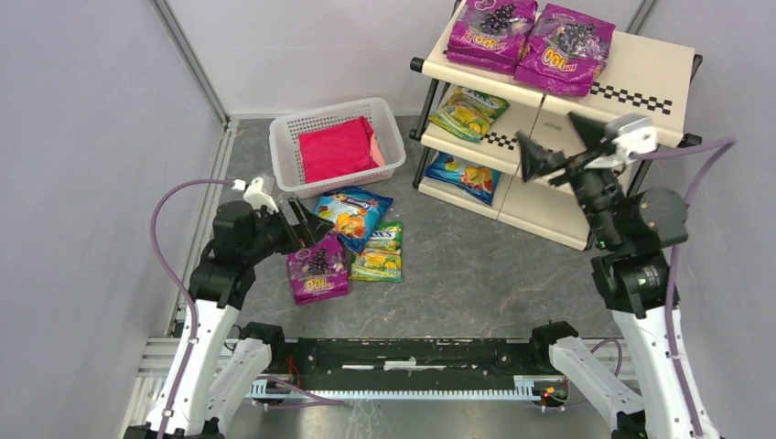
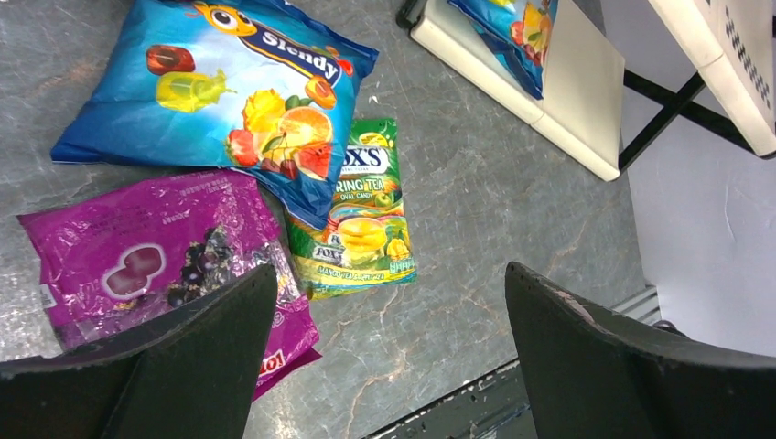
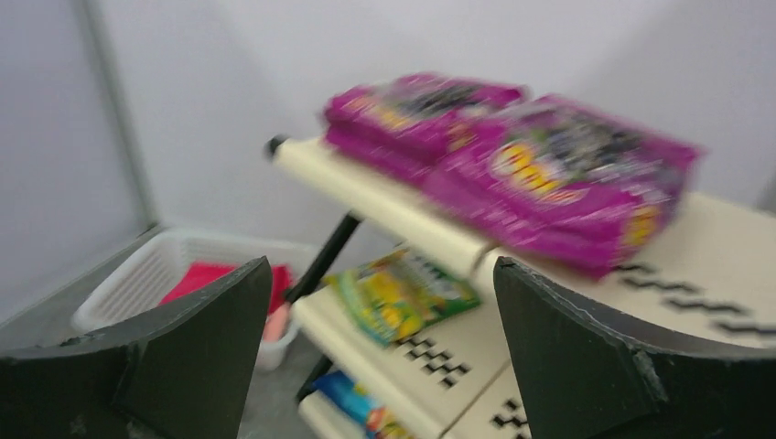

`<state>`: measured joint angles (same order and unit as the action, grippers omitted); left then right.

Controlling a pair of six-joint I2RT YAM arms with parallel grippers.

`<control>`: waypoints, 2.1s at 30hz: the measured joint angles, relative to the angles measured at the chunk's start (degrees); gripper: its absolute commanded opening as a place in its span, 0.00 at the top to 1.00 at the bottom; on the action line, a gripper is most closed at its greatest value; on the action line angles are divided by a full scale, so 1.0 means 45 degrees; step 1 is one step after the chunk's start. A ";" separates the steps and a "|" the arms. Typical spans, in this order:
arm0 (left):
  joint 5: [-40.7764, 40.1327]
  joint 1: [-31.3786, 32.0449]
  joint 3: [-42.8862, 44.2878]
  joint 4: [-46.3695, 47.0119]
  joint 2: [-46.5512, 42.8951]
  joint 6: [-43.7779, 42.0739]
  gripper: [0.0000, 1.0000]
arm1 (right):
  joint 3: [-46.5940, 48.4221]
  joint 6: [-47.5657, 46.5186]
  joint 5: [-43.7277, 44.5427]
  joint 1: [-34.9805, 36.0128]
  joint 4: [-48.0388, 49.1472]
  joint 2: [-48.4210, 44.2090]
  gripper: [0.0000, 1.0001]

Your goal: Place and organize the candy bags onto the shelf

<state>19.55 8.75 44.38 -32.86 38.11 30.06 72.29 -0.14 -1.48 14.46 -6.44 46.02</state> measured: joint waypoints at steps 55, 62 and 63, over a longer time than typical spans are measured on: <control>-0.3288 -0.0034 -0.3526 -0.0296 0.2579 0.5493 0.93 | -0.8524 0.1491 -0.2715 0.7334 0.3517 0.5469 0.02; -0.3079 -0.0034 -0.2560 -0.1690 0.2147 0.4629 0.93 | -0.7747 0.1015 -0.2540 0.8505 0.3288 0.6776 0.02; -0.3011 -0.0034 -0.2375 -0.1962 0.2011 0.4469 0.93 | -0.7490 0.0806 -0.2307 0.8922 0.3249 0.6926 0.02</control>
<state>6.00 8.60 33.69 -41.69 47.16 50.17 38.59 3.49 -11.86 54.61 8.19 77.19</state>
